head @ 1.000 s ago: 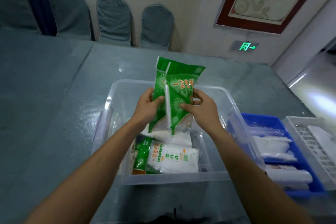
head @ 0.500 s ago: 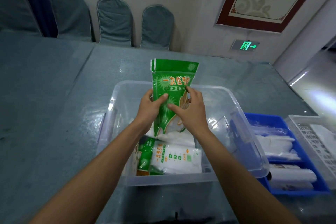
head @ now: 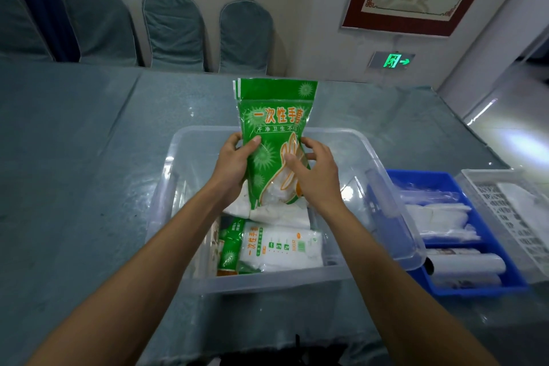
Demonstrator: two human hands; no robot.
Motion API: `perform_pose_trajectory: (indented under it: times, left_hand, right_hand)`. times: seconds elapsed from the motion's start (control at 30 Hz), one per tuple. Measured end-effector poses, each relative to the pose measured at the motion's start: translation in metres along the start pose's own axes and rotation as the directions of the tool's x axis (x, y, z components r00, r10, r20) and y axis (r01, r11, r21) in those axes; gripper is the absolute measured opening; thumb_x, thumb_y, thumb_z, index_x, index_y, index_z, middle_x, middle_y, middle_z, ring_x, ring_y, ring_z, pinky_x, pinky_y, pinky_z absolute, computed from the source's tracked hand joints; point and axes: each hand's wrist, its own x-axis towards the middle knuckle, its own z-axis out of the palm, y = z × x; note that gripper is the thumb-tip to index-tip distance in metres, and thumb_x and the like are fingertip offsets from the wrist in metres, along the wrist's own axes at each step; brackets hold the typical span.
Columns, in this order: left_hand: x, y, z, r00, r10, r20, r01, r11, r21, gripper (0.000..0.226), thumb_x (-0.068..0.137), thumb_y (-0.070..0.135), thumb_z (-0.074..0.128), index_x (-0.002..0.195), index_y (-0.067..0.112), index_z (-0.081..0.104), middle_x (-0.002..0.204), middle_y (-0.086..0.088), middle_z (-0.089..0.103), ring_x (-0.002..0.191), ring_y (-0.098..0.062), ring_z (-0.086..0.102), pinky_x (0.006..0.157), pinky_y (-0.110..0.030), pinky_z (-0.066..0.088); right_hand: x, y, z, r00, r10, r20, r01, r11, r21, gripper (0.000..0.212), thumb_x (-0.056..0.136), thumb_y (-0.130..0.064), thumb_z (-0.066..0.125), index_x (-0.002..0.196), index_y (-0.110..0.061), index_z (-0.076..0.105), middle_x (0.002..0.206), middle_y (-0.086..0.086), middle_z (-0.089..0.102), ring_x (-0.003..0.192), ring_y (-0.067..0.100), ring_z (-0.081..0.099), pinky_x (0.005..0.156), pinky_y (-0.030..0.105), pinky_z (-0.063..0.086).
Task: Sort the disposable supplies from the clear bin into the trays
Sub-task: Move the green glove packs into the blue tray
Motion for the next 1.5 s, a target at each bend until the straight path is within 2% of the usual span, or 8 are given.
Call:
perform_pose_trajectory:
  times: [0.2,0.43,0.57,0.83,1.0,1.17,1.3,1.5]
  left_hand:
    - [0.001,0.014,0.048,0.998,0.018,0.064,-0.015,0.999,-0.045,0.033,0.100,0.015,0.056,0.131,0.005,0.054,0.119,-0.015,0.071,0.106,-0.030,0.070,0.091,-0.043,0.057]
    - [-0.007,-0.002,0.154,0.970,0.007,0.244,-0.017,0.999,0.038,0.036,0.099,0.015,0.057,0.132,0.003,0.054,0.126,-0.019,0.068,0.114,-0.034,0.066,0.097,-0.045,0.055]
    - [-0.020,-0.026,0.228,0.950,0.017,0.310,-0.079,0.979,0.186,0.032,0.098,0.017,0.060,0.129,0.011,0.058,0.119,-0.009,0.072,0.103,-0.023,0.072,0.086,-0.040,0.058]
    - [-0.039,-0.094,0.369,0.929,0.005,0.370,-0.160,0.907,0.389,0.021,0.098,0.016,0.060,0.117,0.008,0.064,0.094,0.005,0.075,0.074,-0.006,0.073,0.060,-0.025,0.057]
    - [-0.049,-0.147,0.428,0.944,-0.031,0.330,-0.106,0.914,0.391,0.014,0.098,0.012,0.060,0.112,0.008,0.064,0.090,0.001,0.072,0.066,-0.007,0.070,0.054,-0.023,0.056]
    - [-0.046,-0.197,0.459,0.943,-0.150,0.297,0.039,0.936,0.350,0.011,0.097,0.016,0.062,0.106,0.015,0.067,0.097,0.001,0.074,0.080,-0.016,0.070,0.072,-0.035,0.057]
    - [-0.040,-0.230,0.471,0.928,-0.228,0.296,0.117,0.929,0.351,0.011,0.097,0.016,0.062,0.107,0.016,0.069,0.098,0.002,0.076,0.083,-0.015,0.073,0.068,-0.033,0.058]
    - [-0.005,-0.266,0.475,0.876,-0.305,0.373,0.075,0.850,0.521,0.018,0.100,0.020,0.058,0.116,0.014,0.066,0.107,-0.003,0.075,0.092,-0.020,0.072,0.076,-0.038,0.060]
  right_hand:
    - [0.019,-0.001,-0.053,0.998,0.043,0.046,-0.054,0.964,0.260,0.056,0.084,-0.050,0.072,0.132,-0.034,0.050,0.130,-0.015,0.058,0.116,0.006,0.061,0.100,0.031,0.050]
    - [0.029,0.030,-0.167,0.989,0.129,-0.070,-0.096,0.928,0.361,0.068,0.078,-0.038,0.082,0.136,-0.014,0.056,0.119,0.004,0.071,0.104,0.018,0.071,0.090,0.042,0.059]
    - [0.021,0.064,-0.241,0.974,0.180,-0.136,-0.115,0.914,0.390,0.046,0.081,-0.028,0.081,0.122,-0.014,0.066,0.107,-0.001,0.075,0.093,0.016,0.074,0.084,0.042,0.061]
    - [-0.001,0.138,-0.383,0.944,0.311,-0.110,-0.229,0.857,0.461,0.052,0.079,-0.025,0.082,0.124,-0.012,0.060,0.106,0.005,0.075,0.090,0.022,0.075,0.079,0.039,0.062]
    - [-0.015,0.184,-0.446,0.925,0.379,0.007,-0.347,0.841,0.415,0.049,0.073,-0.028,0.086,0.114,-0.010,0.066,0.101,0.008,0.077,0.089,0.028,0.075,0.086,0.054,0.058]
    - [-0.023,0.217,-0.477,0.930,0.364,-0.058,-0.331,0.893,0.304,0.044,0.075,-0.029,0.085,0.112,-0.022,0.064,0.103,0.000,0.076,0.091,0.019,0.075,0.085,0.048,0.060]
    - [-0.022,0.243,-0.486,0.920,0.390,-0.045,-0.368,0.897,0.247,0.036,0.082,-0.025,0.079,0.114,-0.026,0.063,0.104,-0.006,0.075,0.090,0.010,0.074,0.085,0.042,0.060]
    - [0.002,0.275,-0.489,0.921,0.374,-0.106,-0.364,0.926,0.103,0.035,0.079,-0.017,0.080,0.111,-0.024,0.064,0.101,-0.005,0.074,0.090,0.010,0.072,0.084,0.041,0.059]
